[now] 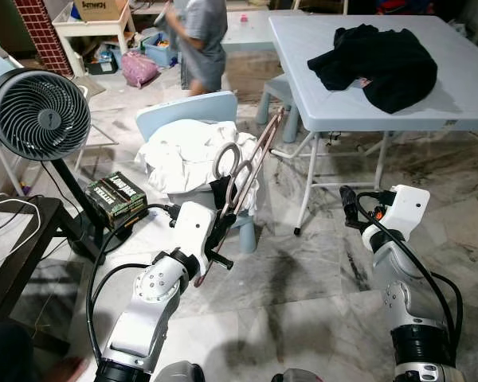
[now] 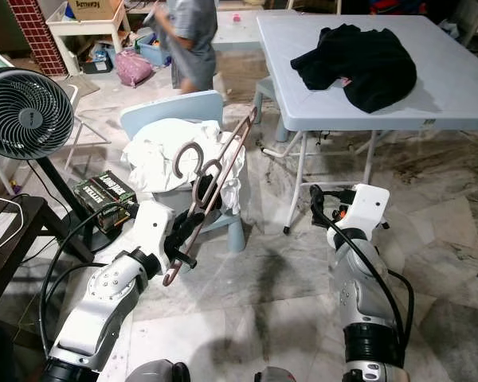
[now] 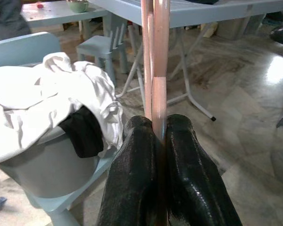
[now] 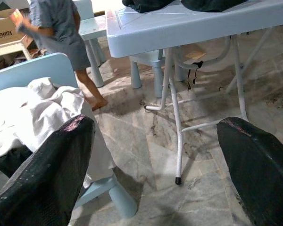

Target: Hang hanger

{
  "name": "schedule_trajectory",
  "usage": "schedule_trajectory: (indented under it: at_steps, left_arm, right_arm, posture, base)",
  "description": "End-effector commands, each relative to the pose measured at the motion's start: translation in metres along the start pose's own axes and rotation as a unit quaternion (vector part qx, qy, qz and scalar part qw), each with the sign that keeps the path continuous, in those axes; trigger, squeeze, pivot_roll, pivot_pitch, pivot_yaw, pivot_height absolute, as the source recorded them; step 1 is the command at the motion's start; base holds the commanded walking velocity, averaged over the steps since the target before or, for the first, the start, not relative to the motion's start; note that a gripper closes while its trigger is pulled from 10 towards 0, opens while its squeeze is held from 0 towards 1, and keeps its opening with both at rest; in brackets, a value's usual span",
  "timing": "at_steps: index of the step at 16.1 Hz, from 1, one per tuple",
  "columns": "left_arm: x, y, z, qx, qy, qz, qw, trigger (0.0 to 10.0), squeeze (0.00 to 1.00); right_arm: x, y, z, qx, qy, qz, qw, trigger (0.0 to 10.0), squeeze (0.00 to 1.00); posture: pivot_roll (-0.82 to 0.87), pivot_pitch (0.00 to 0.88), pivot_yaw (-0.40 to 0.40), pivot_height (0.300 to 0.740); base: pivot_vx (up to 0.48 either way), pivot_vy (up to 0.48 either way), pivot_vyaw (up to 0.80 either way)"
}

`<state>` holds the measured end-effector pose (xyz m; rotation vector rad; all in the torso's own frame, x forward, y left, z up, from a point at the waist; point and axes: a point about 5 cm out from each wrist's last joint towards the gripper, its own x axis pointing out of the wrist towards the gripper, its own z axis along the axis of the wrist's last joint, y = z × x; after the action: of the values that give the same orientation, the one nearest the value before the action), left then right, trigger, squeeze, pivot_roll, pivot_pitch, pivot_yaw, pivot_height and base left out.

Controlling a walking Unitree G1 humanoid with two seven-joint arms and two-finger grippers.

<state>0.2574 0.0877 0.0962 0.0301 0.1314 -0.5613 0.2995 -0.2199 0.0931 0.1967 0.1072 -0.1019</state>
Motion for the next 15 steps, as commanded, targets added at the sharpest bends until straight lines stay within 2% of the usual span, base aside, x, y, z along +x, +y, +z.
schedule_trajectory:
  at_steps: [1, 4, 15]
  left_arm:
    - [0.0000, -0.0022, 0.0049, 0.003, -0.013, -0.010, 1.000, 10.0, 0.00]
    - [-0.0003, -0.0025, 0.0064, -0.002, -0.019, -0.016, 1.000, 10.0, 0.00]
    - [0.0007, -0.0039, 0.0072, -0.006, -0.023, -0.023, 0.999, 10.0, 0.00]
  right_arm:
    - [0.0019, -0.0010, 0.0025, -0.002, 0.000, -0.004, 1.000, 10.0, 0.00]
    - [0.0023, -0.0016, 0.0030, -0.002, -0.001, -0.005, 1.000, 10.0, 0.00]
    - [0.0045, -0.0028, 0.0060, -0.008, -0.006, -0.005, 1.000, 10.0, 0.00]
  posture:
    - [-0.03, 0.007, -0.014, 0.740]
    - [-0.03, 0.003, -0.014, 0.740]
    - [-0.03, 0.000, -0.018, 0.740]
  base:
    - [0.000, 0.000, 0.00]
    - [0.186, 0.000, 0.00]
    - [0.326, 0.000, 0.00]
